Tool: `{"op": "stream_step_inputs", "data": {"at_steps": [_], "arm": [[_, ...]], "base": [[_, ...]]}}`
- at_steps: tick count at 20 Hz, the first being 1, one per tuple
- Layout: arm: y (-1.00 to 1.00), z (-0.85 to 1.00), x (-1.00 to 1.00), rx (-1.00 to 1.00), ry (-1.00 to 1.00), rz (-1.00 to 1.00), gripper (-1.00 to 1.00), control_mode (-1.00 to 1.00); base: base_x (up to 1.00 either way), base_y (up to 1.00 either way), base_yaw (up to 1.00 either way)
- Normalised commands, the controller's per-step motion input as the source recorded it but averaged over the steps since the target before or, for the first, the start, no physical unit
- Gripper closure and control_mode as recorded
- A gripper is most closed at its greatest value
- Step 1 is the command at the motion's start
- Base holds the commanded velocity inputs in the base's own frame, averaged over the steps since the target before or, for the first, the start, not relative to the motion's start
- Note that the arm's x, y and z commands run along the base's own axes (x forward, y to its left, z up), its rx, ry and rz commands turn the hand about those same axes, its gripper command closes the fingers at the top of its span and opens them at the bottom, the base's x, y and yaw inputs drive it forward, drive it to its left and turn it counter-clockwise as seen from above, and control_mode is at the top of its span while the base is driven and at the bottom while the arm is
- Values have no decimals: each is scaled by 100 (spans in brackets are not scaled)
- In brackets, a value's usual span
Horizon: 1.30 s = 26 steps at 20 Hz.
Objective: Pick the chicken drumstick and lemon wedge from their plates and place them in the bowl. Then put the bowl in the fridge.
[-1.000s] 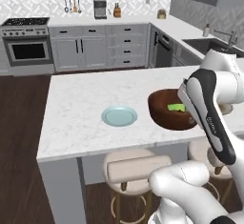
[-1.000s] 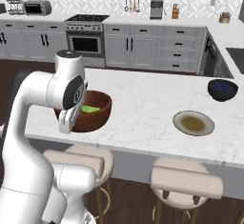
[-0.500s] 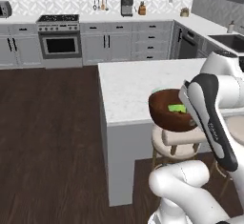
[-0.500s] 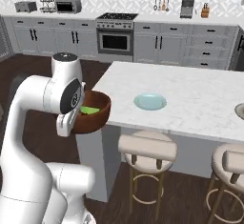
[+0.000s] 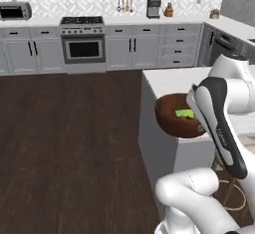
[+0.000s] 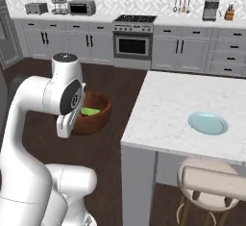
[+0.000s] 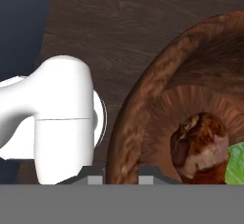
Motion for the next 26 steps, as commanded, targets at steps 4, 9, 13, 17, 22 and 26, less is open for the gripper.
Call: {"op": "stream_step_inputs", "data": {"at_steps": [4,9,13,17,22,26], "arm": [[0,0,0,0,0,0,100,100],[0,0,0,0,0,0,100,100],[0,0,0,0,0,0,100,100],[0,0,0,0,0,0,100,100],[0,0,0,0,0,0,100,100],[0,0,0,0,0,0,100,100]], "base": [[98,100,0],[100,100,0],[100,100,0],[100,42,2],[100,1,3],[100,-1,6]]}}
